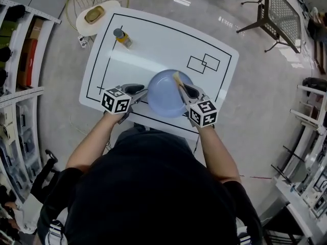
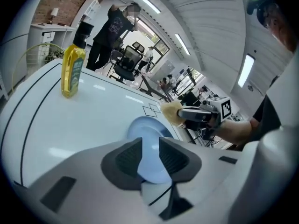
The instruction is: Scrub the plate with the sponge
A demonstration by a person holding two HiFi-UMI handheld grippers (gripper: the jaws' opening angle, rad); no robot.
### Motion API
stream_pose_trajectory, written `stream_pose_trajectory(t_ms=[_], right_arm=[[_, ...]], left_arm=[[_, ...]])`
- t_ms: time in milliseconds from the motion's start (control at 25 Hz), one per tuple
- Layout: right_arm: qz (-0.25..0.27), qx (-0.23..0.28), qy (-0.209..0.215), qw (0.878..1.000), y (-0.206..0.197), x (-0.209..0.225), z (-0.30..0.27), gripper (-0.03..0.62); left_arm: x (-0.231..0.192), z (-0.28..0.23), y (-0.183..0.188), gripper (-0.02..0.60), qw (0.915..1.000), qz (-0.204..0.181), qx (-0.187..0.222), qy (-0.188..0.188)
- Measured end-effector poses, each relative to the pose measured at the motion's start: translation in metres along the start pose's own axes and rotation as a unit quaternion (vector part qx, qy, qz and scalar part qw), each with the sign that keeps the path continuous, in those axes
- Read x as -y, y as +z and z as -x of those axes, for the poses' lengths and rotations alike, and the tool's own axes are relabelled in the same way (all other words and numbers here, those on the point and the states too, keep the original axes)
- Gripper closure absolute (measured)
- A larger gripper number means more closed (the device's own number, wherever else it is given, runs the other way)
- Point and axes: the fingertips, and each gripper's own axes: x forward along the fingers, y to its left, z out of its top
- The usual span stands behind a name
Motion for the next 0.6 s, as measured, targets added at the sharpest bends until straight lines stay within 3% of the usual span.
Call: stream_pose_trajectory(t_ms=[320, 600], right_arm=[[0.053, -0.045, 0.026, 0.997, -0.023, -0.013, -0.027, 0.568], [0.151, -0.095, 0.049, 0.983, -0.047, -0.028, -0.047, 0.568]], left_arm=[[-0.023, -0.017, -0.031, 0.451, 0.9992, 0.015, -0.038, 0.006], [-0.030, -0.036, -0.053, 0.422, 0.9971, 0.043, -0.063, 0.008]])
